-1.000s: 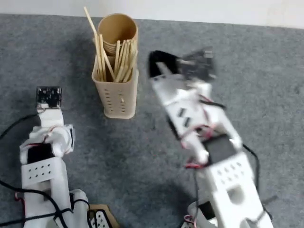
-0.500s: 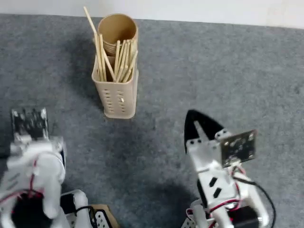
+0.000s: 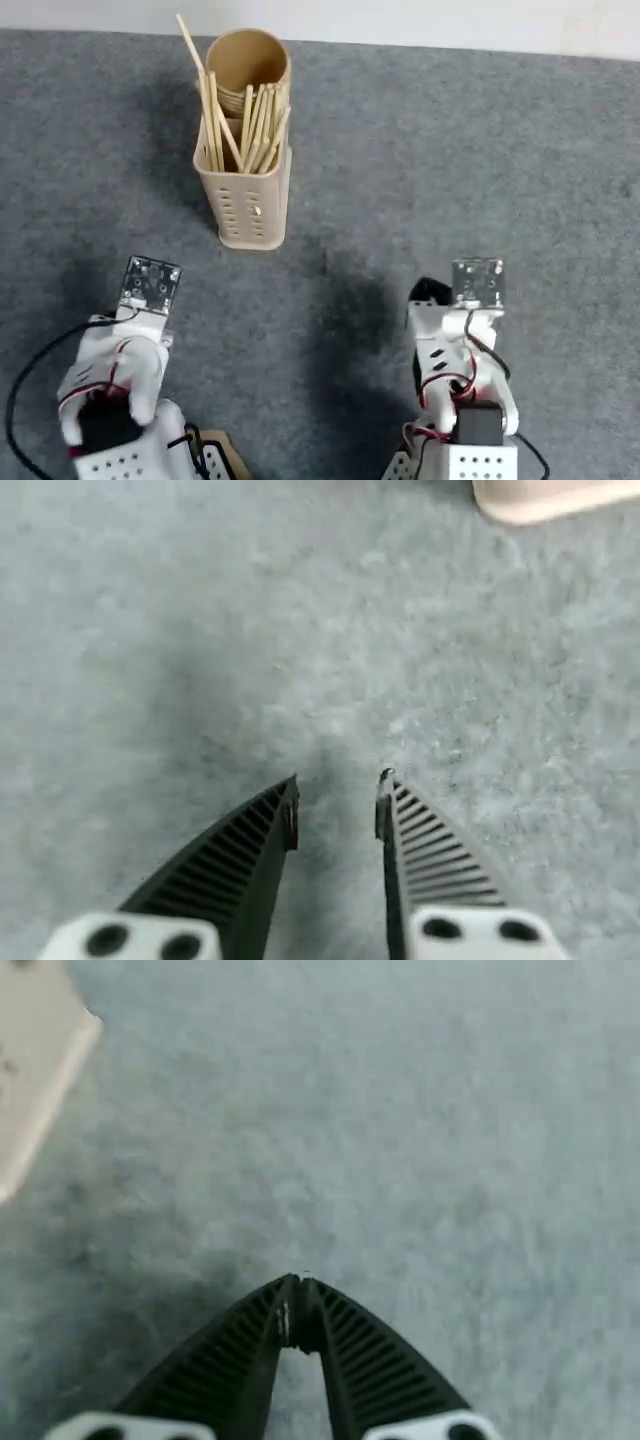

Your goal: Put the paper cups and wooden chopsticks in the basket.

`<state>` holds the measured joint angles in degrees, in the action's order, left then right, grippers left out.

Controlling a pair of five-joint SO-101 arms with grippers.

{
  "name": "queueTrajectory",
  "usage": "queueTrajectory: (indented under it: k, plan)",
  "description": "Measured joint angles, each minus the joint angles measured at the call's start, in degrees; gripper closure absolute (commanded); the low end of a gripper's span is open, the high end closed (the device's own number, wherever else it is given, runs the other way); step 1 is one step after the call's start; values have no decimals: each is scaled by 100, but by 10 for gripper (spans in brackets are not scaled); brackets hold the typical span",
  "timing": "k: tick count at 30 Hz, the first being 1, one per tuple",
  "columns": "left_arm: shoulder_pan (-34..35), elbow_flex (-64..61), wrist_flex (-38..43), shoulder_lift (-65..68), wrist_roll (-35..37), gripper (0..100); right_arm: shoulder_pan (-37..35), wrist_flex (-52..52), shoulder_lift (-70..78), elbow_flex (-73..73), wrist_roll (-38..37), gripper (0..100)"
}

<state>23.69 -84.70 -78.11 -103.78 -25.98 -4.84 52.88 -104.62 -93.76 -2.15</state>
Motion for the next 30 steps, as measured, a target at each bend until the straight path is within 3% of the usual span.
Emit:
queueTrajectory:
  k: [4,10,16,23,30]
  plan:
    - [0,-985,747,9,0,853,264,0,0,-202,422,995]
    - [-9,-1125,1125,18,440,854,545,0,0,-211,501,995]
    - [-9,-1134,686,18,554,854,1002,114,0,-211,519,995]
    - [-9,-1134,185,18,554,854,1081,1670,0,-211,519,995]
    - [-9,-1134,176,18,554,854,1081,1705,0,-211,519,995]
